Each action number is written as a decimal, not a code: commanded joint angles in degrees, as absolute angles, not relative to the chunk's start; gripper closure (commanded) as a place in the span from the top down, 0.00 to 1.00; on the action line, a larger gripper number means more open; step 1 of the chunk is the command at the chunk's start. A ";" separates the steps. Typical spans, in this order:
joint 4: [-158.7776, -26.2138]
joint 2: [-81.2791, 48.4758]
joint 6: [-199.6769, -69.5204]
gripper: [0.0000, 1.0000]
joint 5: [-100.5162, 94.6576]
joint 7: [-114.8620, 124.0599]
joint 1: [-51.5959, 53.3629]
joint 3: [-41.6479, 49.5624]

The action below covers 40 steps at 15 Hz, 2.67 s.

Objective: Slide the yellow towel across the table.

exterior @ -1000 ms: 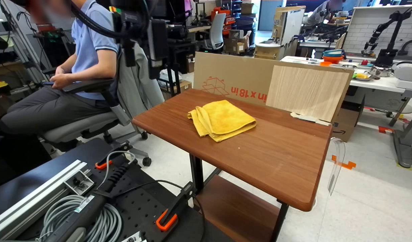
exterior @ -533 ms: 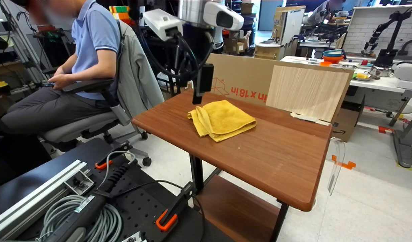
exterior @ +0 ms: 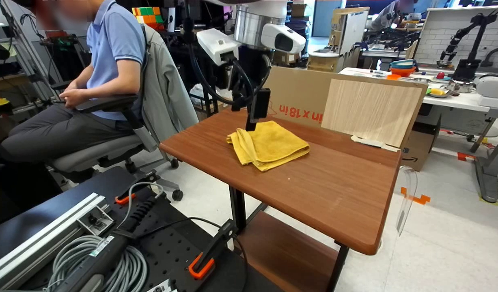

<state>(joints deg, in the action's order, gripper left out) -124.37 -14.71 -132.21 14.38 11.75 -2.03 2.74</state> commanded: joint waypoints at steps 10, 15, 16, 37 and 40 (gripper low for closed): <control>-108.04 -38.55 -150.33 1.00 17.44 35.72 3.93 6.47; -108.48 -39.07 -150.23 1.00 18.34 36.23 3.13 5.57; -108.54 -38.92 -150.23 1.00 18.34 36.22 3.11 5.57; -95.78 -46.95 -154.80 1.00 31.46 29.59 -2.28 -4.83; -100.08 -43.28 -154.00 1.00 31.10 28.85 -5.59 -2.25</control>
